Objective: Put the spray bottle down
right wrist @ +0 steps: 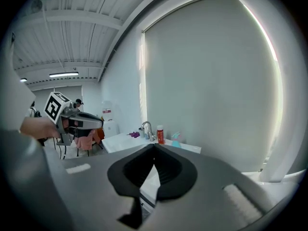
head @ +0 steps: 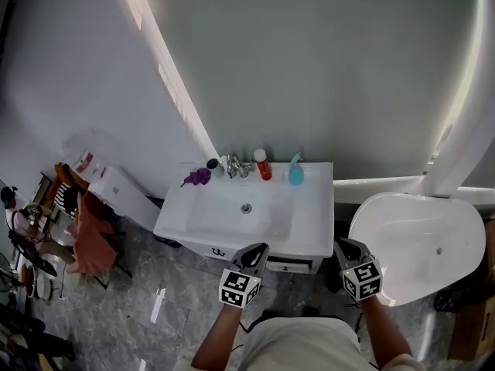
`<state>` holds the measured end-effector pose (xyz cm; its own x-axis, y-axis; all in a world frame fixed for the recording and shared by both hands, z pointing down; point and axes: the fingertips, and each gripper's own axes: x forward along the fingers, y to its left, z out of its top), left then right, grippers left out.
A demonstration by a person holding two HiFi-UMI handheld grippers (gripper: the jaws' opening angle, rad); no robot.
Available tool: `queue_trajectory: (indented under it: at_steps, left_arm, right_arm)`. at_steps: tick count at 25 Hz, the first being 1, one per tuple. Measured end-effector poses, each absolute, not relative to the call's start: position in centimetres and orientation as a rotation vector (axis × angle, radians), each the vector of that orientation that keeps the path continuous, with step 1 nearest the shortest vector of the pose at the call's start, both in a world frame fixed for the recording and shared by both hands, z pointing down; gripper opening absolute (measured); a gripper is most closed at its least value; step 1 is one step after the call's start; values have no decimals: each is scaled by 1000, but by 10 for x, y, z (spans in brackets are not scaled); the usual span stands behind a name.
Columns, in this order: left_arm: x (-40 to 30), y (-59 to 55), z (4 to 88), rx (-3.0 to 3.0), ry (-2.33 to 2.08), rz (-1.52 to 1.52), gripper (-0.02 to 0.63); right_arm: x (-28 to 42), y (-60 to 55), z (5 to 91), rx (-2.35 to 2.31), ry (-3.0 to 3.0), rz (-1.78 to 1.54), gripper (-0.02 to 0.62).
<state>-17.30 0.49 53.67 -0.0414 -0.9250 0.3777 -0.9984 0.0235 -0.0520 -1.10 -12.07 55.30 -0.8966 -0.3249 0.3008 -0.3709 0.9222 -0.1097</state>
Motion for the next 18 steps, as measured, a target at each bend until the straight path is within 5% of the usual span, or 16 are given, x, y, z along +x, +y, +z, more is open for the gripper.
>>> queue_trajectory:
  at_steps: [18]
  left_arm:
    - [-241,41,508,2007,-2097,299,8]
  right_arm:
    - [-69,-104,507,571,-2871,146,11]
